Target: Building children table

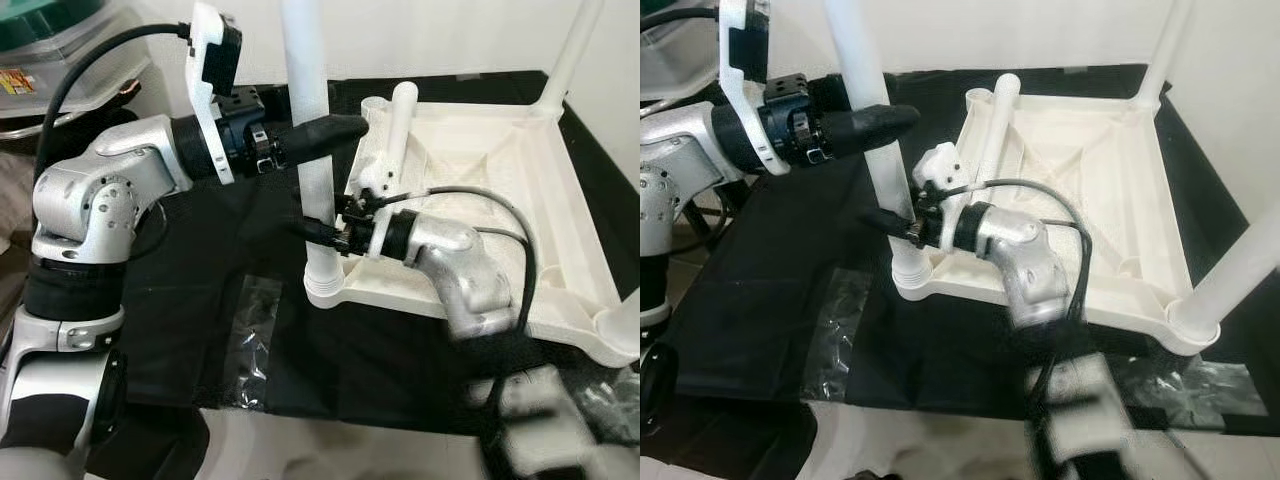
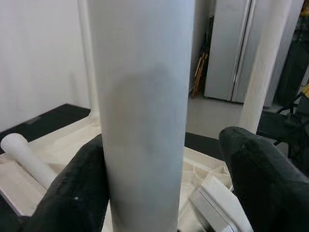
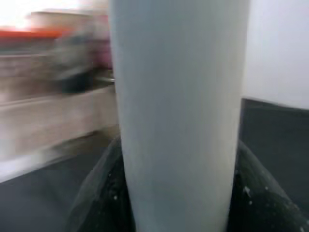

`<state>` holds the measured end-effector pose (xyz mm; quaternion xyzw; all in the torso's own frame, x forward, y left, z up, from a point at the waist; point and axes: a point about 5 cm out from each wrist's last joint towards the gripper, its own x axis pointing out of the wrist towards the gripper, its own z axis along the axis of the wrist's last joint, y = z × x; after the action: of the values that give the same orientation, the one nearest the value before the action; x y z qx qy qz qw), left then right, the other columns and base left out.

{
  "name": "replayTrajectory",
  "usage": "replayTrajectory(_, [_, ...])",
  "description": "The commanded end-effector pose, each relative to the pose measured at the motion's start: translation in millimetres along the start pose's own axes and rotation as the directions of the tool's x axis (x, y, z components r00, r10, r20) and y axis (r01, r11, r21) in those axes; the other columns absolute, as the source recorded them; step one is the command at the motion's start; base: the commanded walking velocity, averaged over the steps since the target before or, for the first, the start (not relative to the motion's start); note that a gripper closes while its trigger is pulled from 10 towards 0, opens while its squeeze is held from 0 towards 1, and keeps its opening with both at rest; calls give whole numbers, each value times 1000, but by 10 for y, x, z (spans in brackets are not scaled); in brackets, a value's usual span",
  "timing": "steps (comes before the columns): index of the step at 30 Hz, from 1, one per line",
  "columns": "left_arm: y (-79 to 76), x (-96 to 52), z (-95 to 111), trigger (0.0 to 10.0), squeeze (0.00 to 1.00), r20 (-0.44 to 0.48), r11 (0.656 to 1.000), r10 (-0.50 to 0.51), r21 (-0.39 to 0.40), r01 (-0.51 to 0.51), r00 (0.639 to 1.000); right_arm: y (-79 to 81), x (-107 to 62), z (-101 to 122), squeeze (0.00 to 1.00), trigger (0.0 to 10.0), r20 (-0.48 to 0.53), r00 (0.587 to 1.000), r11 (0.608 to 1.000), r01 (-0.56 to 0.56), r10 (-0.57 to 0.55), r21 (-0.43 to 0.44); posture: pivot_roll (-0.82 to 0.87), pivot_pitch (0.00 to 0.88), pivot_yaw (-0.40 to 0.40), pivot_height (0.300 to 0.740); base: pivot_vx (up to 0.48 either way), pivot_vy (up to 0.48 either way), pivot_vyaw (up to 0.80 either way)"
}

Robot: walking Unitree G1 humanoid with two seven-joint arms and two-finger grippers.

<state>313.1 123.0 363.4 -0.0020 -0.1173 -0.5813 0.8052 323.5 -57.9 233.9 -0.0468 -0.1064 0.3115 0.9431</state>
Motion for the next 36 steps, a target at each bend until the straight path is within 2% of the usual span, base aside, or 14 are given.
replayTrajectory(1, [-18,-23,12,10000,0,-3,999,-38,7,38,999,-118,-205,-332,0,0,-176,917,932,361,-358,-18,10,165,91,740,0,0,0])
replayTrajectory(5, [17,-74,-46,10000,0,-16,1000,-10,1,10,1000,51,-48,-347,0,0,-168,931,941,336,-325,44,21,157,87,740,0,0,0])
replayTrajectory(12, [21,-142,-87,10000,0,-5,1000,30,-11,-30,1000,40,-6,-281,0,0,-175,915,924,377,-362,57,23,155,83,740,0,0,0])
replayTrajectory(13, [18,-158,-106,10000,0,-5,999,35,-17,-35,999,50,-7,-277,0,1529,-183,918,929,367,-351,56,18,152,89,740,0,0,0])
replayTrajectory(14, [18,-158,-106,10000,0,-5,999,35,-17,-35,999,50,-7,-277,0,1529,-183,918,929,367,-351,56,18,152,89,740,0,0,0])
replayTrajectory(15, [19,-173,-143,10000,0,-12,999,44,-21,-45,999,77,-6,-256,0,10000,-178,929,939,338,-323,62,18,151,92,740,0,0,0])
replayTrajectory(18, [18,-185,-177,10000,0,-16,998,50,-23,-50,999,83,1,-220,0,10000,-158,948,955,289,-275,72,22,150,94,740,0,0,0])
replayTrajectory(19, [2,-192,-202,0,0,-18,999,39,-26,-40,999,50,24,-153,1000,10000,-117,976,978,193,-183,77,26,148,96,740,0,0,0])
replayTrajectory(29, [-41,-175,-199,0,0,-25,1000,3,-26,-4,1000,-308,75,157,996,10000,-26,973,974,-228,227,-14,35,149,91,740,0,0,0])
replayTrajectory(30, [-44,-169,-201,0,0,-27,1000,2,-26,-3,1000,-386,70,209,302,10000,-36,956,954,-294,292,-61,39,151,90,740,0,0,0])
replayTrajectory(31, [-45,-166,-204,0,0,-29,1000,3,-26,-3,1000,-438,62,247,169,10000,-52,934,930,-357,354,-89,39,152,90,740,0,0,0])
replayTrajectory(32, [-45,-166,-204,0,0,-29,1000,3,-26,-3,1000,-438,62,247,169,10000,-52,934,930,-357,354,-89,39,152,90,740,0,0,0])
replayTrajectory(33, [-46,-160,-208,0,0,-32,1000,3,-26,-4,999,-480,59,280,0,10000,-68,910,902,-415,409,-118,39,150,88,740,0,0,0])
replayTrajectory(36, [-56,-154,-213,0,0,-34,1000,2,-27,-3,999,-502,53,304,0,10000,-85,878,869,-479,471,-126,46,153,85,740,0,0,0])
